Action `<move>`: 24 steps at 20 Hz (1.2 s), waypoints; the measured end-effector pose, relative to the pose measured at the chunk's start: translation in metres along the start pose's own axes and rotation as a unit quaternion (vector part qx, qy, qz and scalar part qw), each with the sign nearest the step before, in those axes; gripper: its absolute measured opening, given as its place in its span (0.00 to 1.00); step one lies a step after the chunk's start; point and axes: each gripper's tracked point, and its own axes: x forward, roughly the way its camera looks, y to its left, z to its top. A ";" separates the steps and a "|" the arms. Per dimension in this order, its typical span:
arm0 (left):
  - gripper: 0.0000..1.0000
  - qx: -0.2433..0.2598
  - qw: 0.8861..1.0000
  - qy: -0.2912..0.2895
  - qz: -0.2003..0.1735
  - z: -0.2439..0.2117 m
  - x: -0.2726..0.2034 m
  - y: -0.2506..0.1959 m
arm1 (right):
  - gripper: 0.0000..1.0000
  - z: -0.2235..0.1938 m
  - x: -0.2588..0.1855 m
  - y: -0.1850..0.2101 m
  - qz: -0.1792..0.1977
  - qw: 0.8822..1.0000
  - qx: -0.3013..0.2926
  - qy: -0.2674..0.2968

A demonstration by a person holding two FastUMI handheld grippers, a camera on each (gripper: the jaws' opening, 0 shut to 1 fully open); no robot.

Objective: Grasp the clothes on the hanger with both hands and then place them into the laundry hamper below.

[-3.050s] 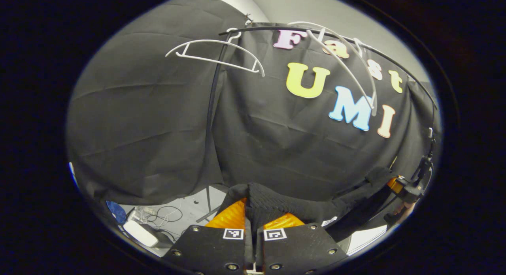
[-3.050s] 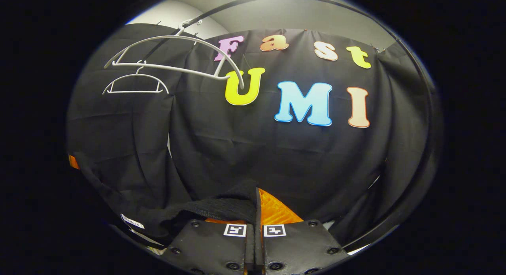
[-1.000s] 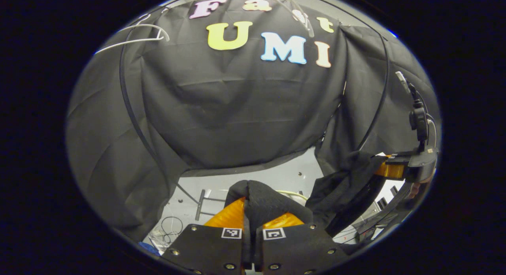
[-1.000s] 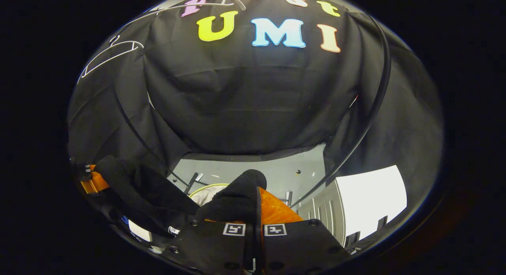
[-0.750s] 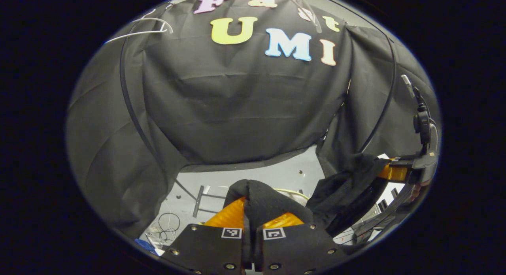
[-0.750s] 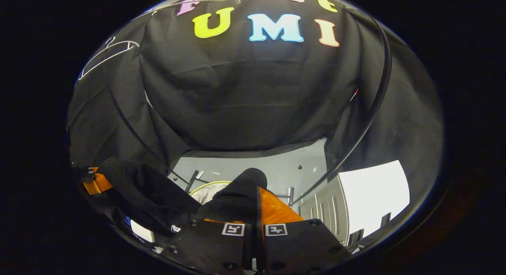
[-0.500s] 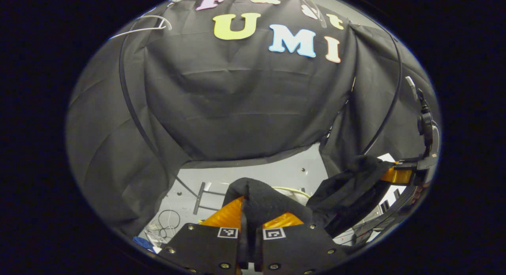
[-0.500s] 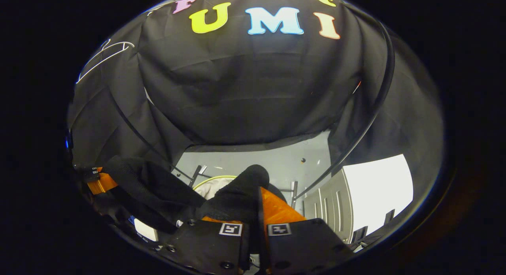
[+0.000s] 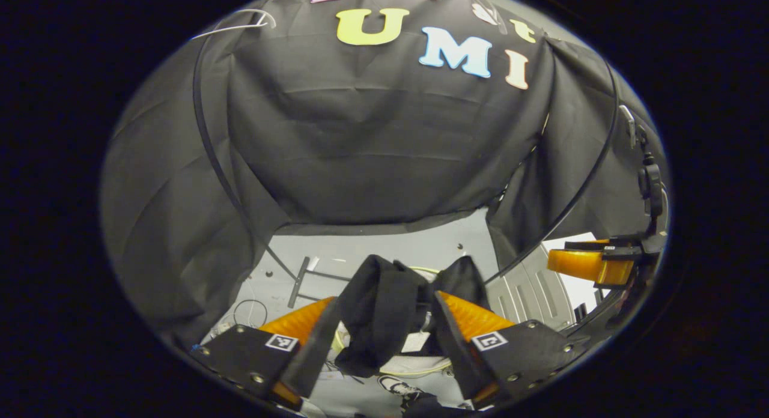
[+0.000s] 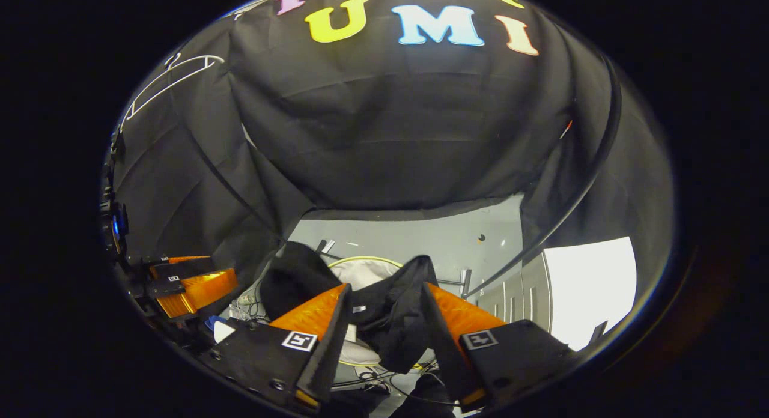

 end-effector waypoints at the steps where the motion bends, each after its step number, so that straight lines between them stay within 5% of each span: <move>1: 0.93 0.001 1.000 0.000 0.006 0.000 -0.001 0.003 | 0.77 -0.002 -0.001 0.003 0.004 1.000 -0.004 -0.002; 2: 0.93 0.000 1.000 -0.003 0.009 -0.002 -0.004 0.006 | 0.90 -0.001 -0.004 0.004 0.005 1.000 -0.007 -0.003; 4: 0.93 -0.002 1.000 -0.009 0.010 -0.003 -0.008 0.007 | 0.99 0.000 -0.010 0.006 0.005 1.000 -0.012 -0.011; 16: 0.94 0.017 0.991 -0.129 0.008 0.079 -0.118 -0.014 | 0.99 0.046 -0.082 -0.004 -0.014 0.994 -0.001 -0.108; 24: 0.93 0.021 0.966 -0.258 0.005 0.180 -0.206 -0.027 | 0.98 0.118 -0.158 -0.011 -0.022 0.973 -0.012 -0.228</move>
